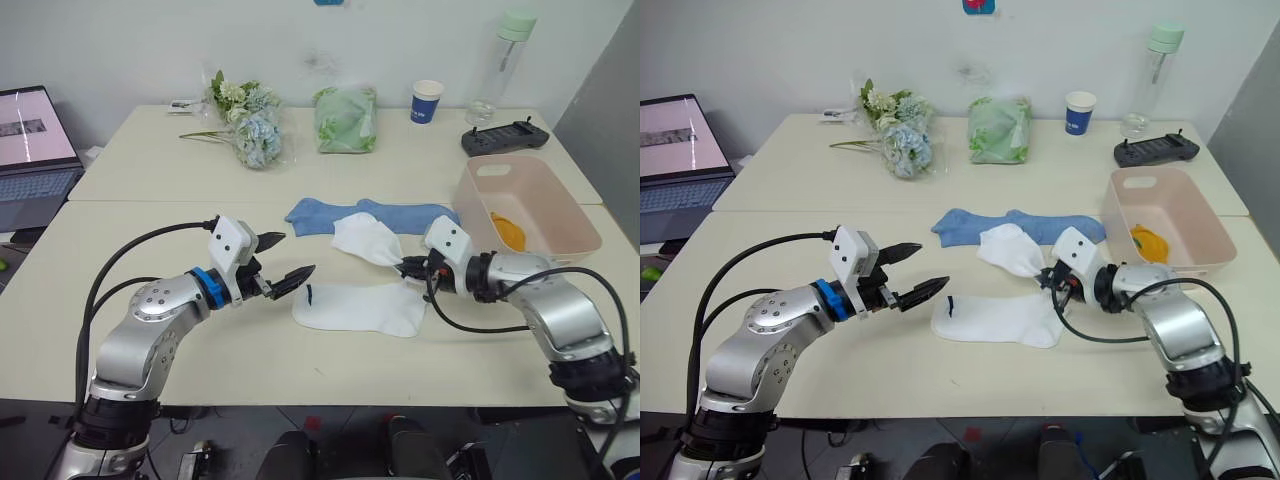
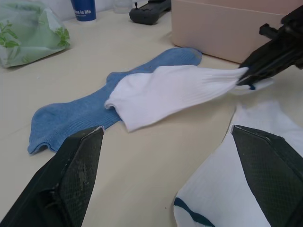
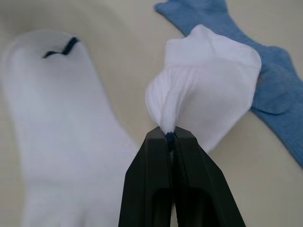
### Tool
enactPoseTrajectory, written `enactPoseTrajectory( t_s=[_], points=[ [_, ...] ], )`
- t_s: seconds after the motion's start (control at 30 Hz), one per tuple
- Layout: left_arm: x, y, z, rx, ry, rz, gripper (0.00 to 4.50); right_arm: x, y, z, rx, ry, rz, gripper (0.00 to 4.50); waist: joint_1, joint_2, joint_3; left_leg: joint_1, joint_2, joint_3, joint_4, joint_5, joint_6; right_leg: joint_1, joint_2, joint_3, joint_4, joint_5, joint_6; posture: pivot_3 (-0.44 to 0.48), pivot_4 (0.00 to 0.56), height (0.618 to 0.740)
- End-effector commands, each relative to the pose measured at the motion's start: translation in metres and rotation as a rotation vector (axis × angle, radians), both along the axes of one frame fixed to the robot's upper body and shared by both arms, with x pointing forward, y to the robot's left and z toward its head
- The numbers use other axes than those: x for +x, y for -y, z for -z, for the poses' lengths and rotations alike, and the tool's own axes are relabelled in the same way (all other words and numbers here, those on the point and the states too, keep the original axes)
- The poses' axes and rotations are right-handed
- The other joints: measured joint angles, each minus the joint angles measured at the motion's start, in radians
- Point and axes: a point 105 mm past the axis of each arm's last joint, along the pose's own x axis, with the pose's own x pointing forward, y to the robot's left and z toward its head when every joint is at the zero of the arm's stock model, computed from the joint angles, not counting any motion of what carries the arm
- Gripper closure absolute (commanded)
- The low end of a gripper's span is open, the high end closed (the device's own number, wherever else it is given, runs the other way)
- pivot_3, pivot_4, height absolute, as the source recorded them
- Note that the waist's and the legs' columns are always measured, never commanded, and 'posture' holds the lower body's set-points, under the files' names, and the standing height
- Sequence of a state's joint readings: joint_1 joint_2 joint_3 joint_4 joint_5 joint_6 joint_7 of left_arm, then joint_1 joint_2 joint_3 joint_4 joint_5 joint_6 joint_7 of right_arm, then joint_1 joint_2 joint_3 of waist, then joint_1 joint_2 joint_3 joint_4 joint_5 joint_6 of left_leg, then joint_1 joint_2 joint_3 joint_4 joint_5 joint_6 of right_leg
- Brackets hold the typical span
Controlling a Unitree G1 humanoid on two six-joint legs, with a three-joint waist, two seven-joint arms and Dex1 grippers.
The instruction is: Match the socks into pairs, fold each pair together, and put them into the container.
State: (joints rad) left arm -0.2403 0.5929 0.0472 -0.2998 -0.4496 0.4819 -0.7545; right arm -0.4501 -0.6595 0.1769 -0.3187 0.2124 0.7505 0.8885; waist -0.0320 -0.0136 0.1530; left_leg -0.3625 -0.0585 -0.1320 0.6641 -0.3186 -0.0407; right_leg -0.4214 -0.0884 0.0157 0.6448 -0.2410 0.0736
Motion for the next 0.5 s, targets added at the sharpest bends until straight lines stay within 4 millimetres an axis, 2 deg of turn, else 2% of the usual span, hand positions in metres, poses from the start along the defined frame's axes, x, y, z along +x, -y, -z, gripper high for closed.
enactPoseTrajectory(
  t_s=[0.03,0.1,0.23,0.5],
  points=[
    [0.004,-0.009,-0.004,0.007,0.019,-0.027,0.00,-0.026,-0.001,-0.011,-0.012,-0.017,-0.107,4.48,0.003,0.000,0.000,0.000,0.000,0.000,0.000,0.000,0.000,0.000,0.000,0.000,0.000,0.000,0.000,0.000,0.150,0.740],
    [0.014,-0.010,0.001,0.025,0.007,-0.045,0.00,-0.034,0.004,-0.006,-0.030,-0.037,-0.124,4.48,0.006,0.000,0.000,0.000,0.000,-0.001,0.000,0.000,0.000,0.001,0.000,-0.001,-0.001,0.000,0.000,0.000,0.150,0.740],
    [0.039,-0.002,0.012,0.072,0.003,-0.053,0.00,-0.033,0.004,-0.003,-0.021,-0.041,-0.107,4.48,0.007,-0.001,0.000,0.000,-0.001,0.000,0.001,0.000,0.000,0.001,-0.001,-0.001,0.000,0.000,0.000,0.000,0.150,0.740],
    [0.095,0.039,0.023,0.122,-0.008,0.014,0.00,-0.024,0.002,0.004,-0.029,-0.009,-0.079,4.48,0.007,-0.002,0.000,-0.001,-0.002,0.001,0.002,0.000,0.000,0.001,-0.001,-0.002,-0.001,0.000,0.000,0.000,0.150,0.740]
  ],
)
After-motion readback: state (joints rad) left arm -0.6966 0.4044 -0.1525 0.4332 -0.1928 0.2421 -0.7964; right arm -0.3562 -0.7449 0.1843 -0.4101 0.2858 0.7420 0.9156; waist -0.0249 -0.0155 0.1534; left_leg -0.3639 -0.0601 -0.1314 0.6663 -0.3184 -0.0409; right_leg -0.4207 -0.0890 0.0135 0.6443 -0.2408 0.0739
